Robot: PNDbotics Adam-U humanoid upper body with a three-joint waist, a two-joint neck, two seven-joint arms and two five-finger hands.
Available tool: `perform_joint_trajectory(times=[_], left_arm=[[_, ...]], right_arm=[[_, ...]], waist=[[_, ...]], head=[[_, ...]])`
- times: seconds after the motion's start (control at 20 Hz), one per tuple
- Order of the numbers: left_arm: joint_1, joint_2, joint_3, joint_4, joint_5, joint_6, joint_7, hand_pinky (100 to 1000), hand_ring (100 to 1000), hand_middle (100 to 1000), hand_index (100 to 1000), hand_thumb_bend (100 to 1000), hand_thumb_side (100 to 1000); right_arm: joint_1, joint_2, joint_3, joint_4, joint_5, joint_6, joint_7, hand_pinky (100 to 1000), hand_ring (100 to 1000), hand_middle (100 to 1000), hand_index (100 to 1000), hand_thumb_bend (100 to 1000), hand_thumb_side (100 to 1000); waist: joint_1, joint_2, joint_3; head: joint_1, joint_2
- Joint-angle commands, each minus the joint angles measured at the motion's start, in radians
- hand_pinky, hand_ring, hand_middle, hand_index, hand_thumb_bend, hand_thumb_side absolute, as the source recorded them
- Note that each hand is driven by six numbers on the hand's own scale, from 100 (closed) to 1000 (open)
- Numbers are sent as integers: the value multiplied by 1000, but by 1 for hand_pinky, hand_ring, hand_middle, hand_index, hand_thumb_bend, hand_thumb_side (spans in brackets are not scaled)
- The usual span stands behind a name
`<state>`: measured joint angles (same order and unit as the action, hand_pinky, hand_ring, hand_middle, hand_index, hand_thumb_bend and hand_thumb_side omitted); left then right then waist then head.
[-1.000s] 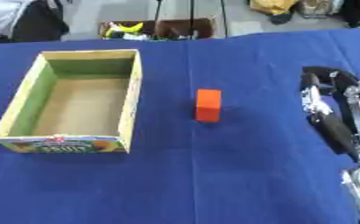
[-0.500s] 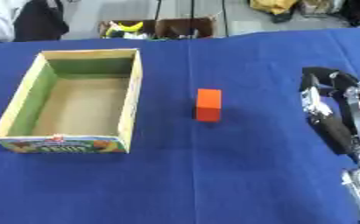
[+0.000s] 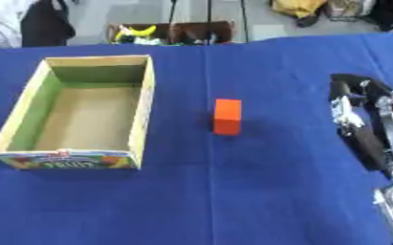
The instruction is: Pick up objects on the table and place them in the box.
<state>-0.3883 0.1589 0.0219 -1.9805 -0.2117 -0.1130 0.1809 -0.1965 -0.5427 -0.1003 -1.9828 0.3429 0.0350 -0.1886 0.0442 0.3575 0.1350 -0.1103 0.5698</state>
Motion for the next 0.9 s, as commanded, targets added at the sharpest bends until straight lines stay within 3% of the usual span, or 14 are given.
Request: perform_joint_trajectory(times=[0.05, 0.2, 0.4, 0.75, 0.85, 0.9], left_arm=[[-6, 13, 0, -20, 1, -1, 2, 624, 696, 704, 899, 100, 1000], [-5, 13, -2, -20, 2, 0, 0, 624, 696, 704, 898, 100, 1000], [-4, 14, -5, -20, 3, 0, -4, 624, 696, 705, 898, 100, 1000], [-4, 15, -9, -20, 5, 1, -9, 624, 696, 705, 898, 100, 1000], [-5, 15, -10, -20, 6, 1, -11, 624, 696, 705, 898, 100, 1000], [-6, 15, -11, -20, 6, 1, -12, 623, 696, 705, 897, 100, 1000]], right_arm=[[-41, -127, 13, -17, 76, 12, -9, 716, 806, 743, 819, 307, 1000], [-91, -218, 40, -17, 148, 45, 21, 724, 808, 765, 825, 349, 1000], [-151, -306, 80, -17, 227, 93, 118, 735, 810, 780, 831, 360, 1000], [-226, -387, 119, -17, 316, 154, 337, 759, 823, 781, 837, 461, 1000], [-234, -400, 130, -17, 326, 168, 403, 771, 833, 791, 844, 539, 973], [-238, -407, 137, -17, 331, 174, 445, 778, 840, 792, 846, 594, 908]], waist=[[-5, -23, 4], [-8, -27, 10], [-10, -31, 13], [-13, -38, 21], [-13, -38, 24], [-13, -38, 25]], head=[[-8, -7], [-16, -8], [-25, -8], [-33, -6], [-34, -6], [-35, -6]])
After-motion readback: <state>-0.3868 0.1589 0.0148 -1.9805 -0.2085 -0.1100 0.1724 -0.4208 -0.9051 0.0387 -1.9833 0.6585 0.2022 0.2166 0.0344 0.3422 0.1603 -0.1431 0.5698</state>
